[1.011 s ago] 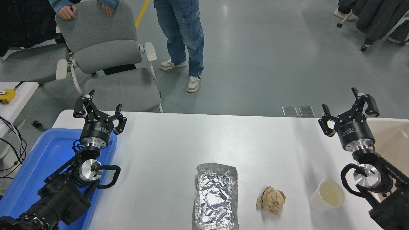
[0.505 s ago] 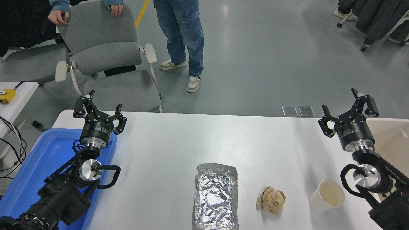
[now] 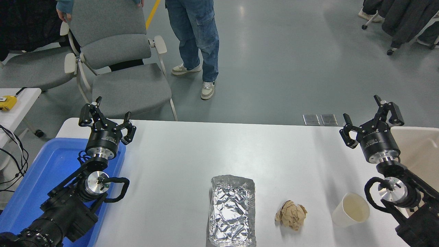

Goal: Dispose of the paper cup in the dustbin

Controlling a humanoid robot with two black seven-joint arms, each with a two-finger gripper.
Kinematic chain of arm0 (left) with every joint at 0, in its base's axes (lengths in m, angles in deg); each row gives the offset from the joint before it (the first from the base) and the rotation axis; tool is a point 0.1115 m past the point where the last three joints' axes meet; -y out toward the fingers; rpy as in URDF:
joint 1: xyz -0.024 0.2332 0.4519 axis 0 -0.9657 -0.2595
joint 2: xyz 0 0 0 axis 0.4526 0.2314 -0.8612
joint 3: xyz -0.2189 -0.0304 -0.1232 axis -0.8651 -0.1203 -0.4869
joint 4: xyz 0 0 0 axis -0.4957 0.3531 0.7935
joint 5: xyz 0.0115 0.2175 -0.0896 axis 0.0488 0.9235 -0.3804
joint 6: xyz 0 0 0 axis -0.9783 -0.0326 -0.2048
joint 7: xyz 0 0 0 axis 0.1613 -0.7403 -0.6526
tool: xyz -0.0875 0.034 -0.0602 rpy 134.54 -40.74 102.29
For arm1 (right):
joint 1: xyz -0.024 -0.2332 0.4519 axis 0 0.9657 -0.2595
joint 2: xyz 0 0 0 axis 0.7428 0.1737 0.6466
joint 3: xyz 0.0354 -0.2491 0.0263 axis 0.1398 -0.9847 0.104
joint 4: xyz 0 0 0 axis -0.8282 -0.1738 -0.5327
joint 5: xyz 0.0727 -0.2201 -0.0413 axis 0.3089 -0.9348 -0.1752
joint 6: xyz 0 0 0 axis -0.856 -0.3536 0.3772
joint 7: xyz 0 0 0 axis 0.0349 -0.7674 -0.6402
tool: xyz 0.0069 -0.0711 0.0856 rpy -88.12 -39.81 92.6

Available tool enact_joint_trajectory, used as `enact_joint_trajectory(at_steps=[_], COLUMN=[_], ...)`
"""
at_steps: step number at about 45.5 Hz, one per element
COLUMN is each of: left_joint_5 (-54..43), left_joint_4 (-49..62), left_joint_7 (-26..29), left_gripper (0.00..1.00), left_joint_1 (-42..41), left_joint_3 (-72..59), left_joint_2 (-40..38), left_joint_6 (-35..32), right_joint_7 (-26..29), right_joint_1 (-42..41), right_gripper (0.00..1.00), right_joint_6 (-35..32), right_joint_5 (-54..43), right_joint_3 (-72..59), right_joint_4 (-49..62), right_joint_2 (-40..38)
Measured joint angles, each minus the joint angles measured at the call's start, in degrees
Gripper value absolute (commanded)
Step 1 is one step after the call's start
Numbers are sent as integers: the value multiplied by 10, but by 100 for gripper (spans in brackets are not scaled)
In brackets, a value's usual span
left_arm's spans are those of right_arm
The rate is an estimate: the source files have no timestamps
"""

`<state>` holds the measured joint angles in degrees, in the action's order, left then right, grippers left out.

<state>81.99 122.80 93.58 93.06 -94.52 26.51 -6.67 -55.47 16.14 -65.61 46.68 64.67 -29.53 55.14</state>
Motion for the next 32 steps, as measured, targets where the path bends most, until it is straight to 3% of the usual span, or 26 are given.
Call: enact_joint_trajectory(at_steps=[32], left_joint_5=[1], left_joint_4=[1], left_joint_7=[-1], left_gripper=[100], left_joint_1=[1], left_joint_3=[0], left_joint_2=[-2], left_joint_6=[1], right_joint_7=[1], right_joint_1=[-5], right_gripper=[100], right_joint_6=[7], right_joint_5=[1], right_joint_3=[-3], right_joint_4=[-4], right_joint_2=[-13])
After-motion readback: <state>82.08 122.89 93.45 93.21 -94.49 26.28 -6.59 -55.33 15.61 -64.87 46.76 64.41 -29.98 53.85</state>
